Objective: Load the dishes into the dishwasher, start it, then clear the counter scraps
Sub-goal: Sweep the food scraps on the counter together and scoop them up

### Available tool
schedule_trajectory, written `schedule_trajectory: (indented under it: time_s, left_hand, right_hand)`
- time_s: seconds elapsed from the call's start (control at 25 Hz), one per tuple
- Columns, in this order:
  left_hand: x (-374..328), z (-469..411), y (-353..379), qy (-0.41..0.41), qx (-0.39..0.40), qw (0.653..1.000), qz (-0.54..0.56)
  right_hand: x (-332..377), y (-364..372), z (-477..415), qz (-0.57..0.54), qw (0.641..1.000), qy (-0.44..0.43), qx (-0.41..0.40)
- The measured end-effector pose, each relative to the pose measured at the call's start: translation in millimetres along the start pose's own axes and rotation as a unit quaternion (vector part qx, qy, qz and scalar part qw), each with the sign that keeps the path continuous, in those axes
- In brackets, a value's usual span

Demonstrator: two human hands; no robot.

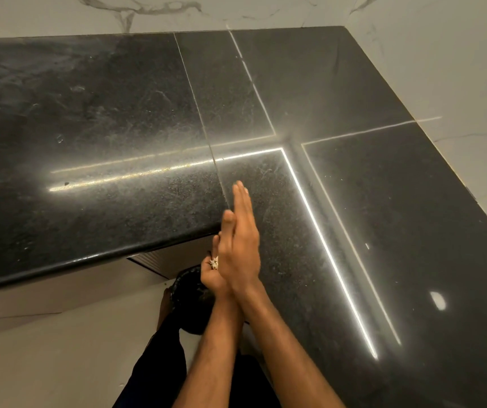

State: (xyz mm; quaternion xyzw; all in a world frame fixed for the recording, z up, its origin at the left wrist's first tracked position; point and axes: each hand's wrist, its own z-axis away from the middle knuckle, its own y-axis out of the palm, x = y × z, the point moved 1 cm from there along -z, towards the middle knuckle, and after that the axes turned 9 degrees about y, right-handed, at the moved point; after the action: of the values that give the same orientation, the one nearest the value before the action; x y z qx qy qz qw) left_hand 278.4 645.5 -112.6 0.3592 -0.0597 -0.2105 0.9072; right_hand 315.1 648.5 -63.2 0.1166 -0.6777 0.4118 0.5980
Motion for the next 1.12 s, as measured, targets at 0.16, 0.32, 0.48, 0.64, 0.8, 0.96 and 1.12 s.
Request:
schedule_trajectory:
  time_s: [0.16, 0.32, 0.48, 0.64, 0.8, 0.96, 1.12]
  left_hand:
    - [5.1, 1.7, -0.4, 0.008, -0.011, 1.000, -0.024]
    - [6.8, -2.6, 9.2, 0.035, -0.033, 0.998, 0.030]
    - [5.2, -4.9, 7.0, 0.036, -0.039, 0.999, 0.003]
    - [4.6, -4.2, 8.7, 0.032, -0.037, 0.999, 0.022]
    - [3.5, -0.2, 12.0, 0.038, -0.036, 0.998, 0.020]
    - [5.9, -0.1, 11.0, 0.049, -0.047, 0.997, 0.024]
    - [6.8, -2.8, 12.7, 0.002, -0.052, 0.997, 0.057]
  right_hand:
    - [22.8, 7.4, -39.7, -0.149, 0.987, -0.006, 0.061]
    - [8.3, -39.1, -44.9, -0.161, 0.966, -0.037, 0.201]
    - [-2.4, -52.5, -39.1, 0.128, 0.933, -0.167, 0.292]
    - [-13.8, -64.2, -27.5, 0.136, 0.930, -0.216, 0.264]
    - [-17.8, -70.4, -7.8, -0.092, 0.978, -0.100, 0.155]
    - [-33.4, -92.6, 4.4, -0.023, 0.998, -0.056, -0.018]
    - [-29.2, -58.5, 16.2, 0.065, 0.995, -0.020, 0.070]
